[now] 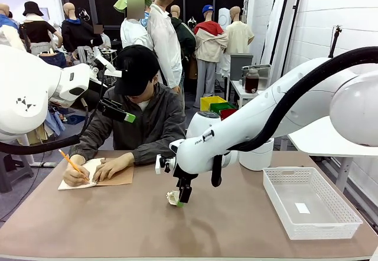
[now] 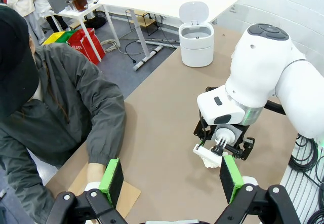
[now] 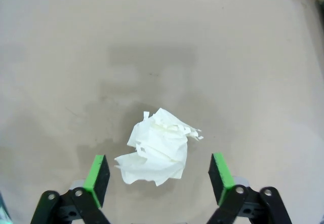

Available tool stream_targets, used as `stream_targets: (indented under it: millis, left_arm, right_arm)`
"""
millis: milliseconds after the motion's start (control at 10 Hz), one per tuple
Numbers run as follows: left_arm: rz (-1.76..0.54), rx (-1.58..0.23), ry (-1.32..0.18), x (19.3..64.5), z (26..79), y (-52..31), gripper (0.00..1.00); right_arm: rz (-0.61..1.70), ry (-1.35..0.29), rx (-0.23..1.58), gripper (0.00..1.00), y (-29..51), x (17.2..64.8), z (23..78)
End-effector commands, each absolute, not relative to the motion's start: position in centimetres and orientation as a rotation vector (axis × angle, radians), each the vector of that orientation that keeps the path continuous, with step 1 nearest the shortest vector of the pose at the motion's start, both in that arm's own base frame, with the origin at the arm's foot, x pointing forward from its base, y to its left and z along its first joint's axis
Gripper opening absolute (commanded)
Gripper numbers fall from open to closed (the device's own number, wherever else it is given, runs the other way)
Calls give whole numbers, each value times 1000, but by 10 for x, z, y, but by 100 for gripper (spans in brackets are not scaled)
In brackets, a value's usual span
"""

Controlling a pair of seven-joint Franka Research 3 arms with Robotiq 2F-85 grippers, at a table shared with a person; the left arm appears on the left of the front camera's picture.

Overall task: Sort the paper based on its condition.
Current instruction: If a person hands you a paper, place it in the Organizing basket , and if it's crumpled, put it in the Trash can.

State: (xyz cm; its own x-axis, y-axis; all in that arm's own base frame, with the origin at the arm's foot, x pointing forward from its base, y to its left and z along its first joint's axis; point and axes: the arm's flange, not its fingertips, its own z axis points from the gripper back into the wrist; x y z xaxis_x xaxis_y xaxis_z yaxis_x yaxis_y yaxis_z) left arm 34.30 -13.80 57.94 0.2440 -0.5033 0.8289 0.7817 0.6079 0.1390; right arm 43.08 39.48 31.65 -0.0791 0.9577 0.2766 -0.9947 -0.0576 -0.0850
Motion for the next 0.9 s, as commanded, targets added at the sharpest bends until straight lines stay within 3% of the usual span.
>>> stream_targets:
  millis: [0, 400, 700, 800]
  left_arm:
    - [-911, -331, -981, 344, 579, -137, 100]
    - [-911, -331, -981, 344, 579, -137, 100]
    - [-911, -331, -981, 344, 579, -137, 100]
    - [-911, -331, -981, 344, 579, -137, 100]
  right_arm:
    - [1612, -291, 177, 81, 403, 436, 317]
    - [1613, -260, 196, 81, 404, 438, 314]
    - [1610, -258, 199, 24, 405, 440, 316]
    - [1611, -260, 212, 24, 406, 440, 315]
